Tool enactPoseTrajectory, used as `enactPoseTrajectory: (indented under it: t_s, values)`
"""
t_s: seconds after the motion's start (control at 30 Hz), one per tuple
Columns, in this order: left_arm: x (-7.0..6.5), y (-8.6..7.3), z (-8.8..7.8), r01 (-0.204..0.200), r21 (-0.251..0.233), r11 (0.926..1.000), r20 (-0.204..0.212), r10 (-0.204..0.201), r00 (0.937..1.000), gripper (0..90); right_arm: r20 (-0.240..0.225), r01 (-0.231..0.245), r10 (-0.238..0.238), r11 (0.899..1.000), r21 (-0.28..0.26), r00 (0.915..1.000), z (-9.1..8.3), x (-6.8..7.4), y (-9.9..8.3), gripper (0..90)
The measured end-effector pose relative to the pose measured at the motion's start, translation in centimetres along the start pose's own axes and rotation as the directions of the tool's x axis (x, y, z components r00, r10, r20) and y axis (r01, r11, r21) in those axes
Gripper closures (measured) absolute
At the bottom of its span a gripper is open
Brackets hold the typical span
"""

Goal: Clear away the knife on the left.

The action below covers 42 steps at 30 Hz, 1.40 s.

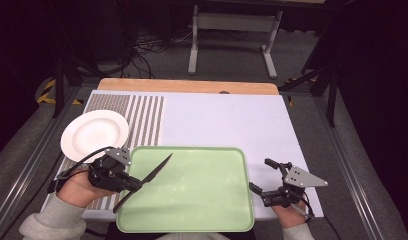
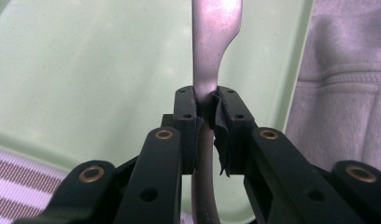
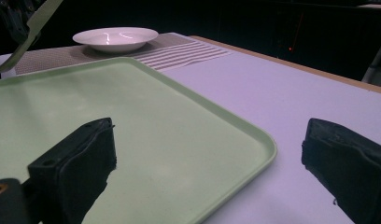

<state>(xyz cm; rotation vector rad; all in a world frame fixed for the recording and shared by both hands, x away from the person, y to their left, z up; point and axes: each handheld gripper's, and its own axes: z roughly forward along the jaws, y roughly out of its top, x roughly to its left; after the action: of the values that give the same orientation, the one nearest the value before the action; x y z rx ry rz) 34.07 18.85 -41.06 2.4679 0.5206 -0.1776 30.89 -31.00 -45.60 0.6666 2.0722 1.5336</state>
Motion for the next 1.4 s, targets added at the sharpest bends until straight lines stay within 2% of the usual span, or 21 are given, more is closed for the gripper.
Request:
enactPoseTrajectory:
  t_s: [0.13, 0.5, 0.77, 0.87, 1.03, 1.23, 1.4]
  values:
    - [0.0, 0.1, 0.7, 0.007, -0.008, 0.9999, 0.023, -0.007, 0.9997, 79.8, 0.003, 0.0, 0.0, 1.0, -0.001, 1.0, -0.1, 0.0, 0.0, 3.6]
    - [-0.3, 0.6, 1.8, 0.005, -0.003, 1.0, 0.04, -0.004, 0.9992, 79.8, -0.002, 0.003, -0.003, 1.0, 0.004, 1.0, -0.1, 0.0, -0.1, 3.7]
    - [0.0, 0.7, 2.6, 0.033, 0.015, 0.9993, 0.055, -0.034, 0.9979, 79.8, -0.005, 0.004, -0.003, 1.0, 0.005, 1.0, 0.0, -0.1, -0.1, 3.7]
    - [0.1, 0.8, 3.1, 0.053, 0.028, 0.9982, 0.049, -0.054, 0.9973, 79.9, -0.008, 0.004, -0.004, 1.0, 0.006, 1.0, 0.0, -0.1, -0.1, 3.7]
    - [0.1, 1.0, 3.6, 0.055, 0.038, 0.9978, 0.046, -0.057, 0.9973, 79.9, -0.01, 0.001, -0.001, 1.0, 0.003, 1.0, -0.1, -0.1, -0.2, 3.8]
    - [0.4, 1.0, 4.1, 0.076, 0.046, 0.996, 0.035, -0.077, 0.9964, 79.8, -0.008, -0.002, 0.002, 1.0, 0.006, 1.0, -0.1, -0.1, -0.2, 3.8]
    - [0.5, 1.0, 4.8, 0.096, 0.072, 0.9928, 0.033, -0.099, 0.9946, 79.7, -0.009, -0.002, 0.002, 1.0, 0.006, 1.0, -0.1, -0.1, -0.2, 3.8]
